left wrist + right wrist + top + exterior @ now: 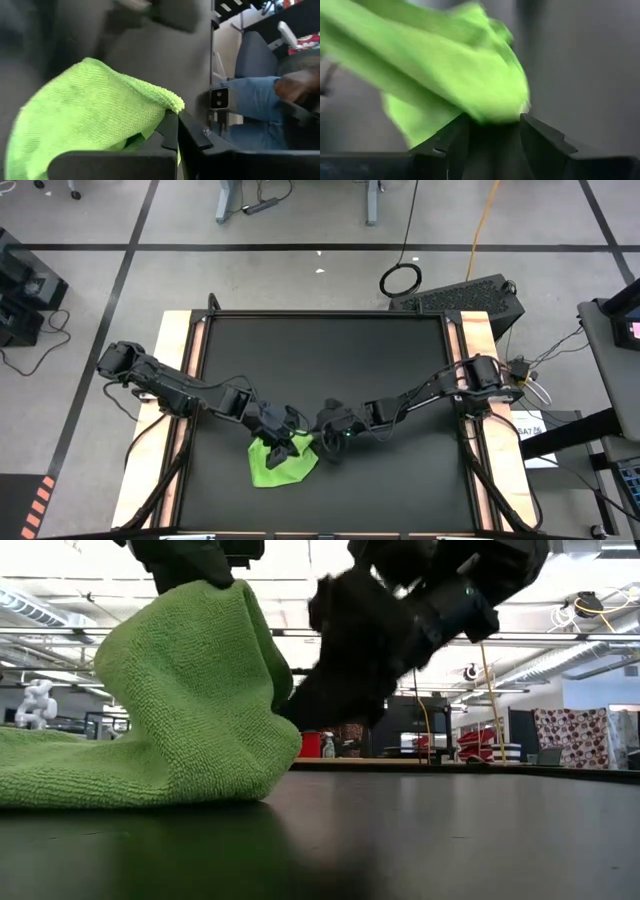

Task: Roll towel into tight, uniform cylinder
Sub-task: Fold the green towel

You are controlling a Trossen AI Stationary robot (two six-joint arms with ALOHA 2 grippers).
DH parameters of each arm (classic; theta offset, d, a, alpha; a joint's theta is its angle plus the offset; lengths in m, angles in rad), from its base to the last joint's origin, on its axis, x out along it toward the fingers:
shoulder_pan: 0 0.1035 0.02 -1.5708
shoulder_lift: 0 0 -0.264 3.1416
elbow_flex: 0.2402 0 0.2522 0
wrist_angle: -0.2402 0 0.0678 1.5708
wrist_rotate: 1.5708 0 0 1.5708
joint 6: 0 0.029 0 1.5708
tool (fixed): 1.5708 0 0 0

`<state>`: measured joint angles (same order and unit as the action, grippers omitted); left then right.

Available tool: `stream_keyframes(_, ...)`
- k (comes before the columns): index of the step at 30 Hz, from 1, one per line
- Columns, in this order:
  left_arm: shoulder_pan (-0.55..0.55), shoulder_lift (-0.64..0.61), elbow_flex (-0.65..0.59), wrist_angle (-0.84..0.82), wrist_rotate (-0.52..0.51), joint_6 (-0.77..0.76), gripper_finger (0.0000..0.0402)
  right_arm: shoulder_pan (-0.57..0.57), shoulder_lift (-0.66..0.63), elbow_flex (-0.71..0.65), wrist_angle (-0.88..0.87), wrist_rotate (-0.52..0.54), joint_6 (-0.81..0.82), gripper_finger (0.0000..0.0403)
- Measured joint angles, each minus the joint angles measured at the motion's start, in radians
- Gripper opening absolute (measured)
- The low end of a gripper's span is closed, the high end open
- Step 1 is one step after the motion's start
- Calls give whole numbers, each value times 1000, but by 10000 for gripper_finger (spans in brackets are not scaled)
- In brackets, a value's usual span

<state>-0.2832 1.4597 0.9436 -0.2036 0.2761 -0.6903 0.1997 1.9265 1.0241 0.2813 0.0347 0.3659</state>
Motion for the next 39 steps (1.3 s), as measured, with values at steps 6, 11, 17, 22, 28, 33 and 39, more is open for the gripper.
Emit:
stream_keyframes(6, -1, 0, 0, 8, 46, 0, 0, 0, 9, 1, 26, 35, 16, 166)
stream_keyframes(11, 0, -2, 0, -2, 48, 9, 0, -2, 8, 1, 73, 31, 30, 166)
stream_keyframes(17, 0, -2, 0, -35, 38, 17, 0, 23, 8, 1, 69, 21, 104, 169)
stream_keyframes(22, 1, -3, 0, -42, 28, 18, 0, 56, 8, 1, 68, 53, 142, 197)
stream_keyframes(28, 8, -3, 0, -38, 17, 20, 0, 78, 8, 1, 41, 209, 270, 237)
stream_keyframes(33, 7, -3, 0, -21, 16, 20, 0, 65, 8, 1, 68, 225, 303, 227)
stream_keyframes(39, 7, -3, 0, 23, 14, 19, 0, 39, 8, 1, 15, 220, 307, 178)
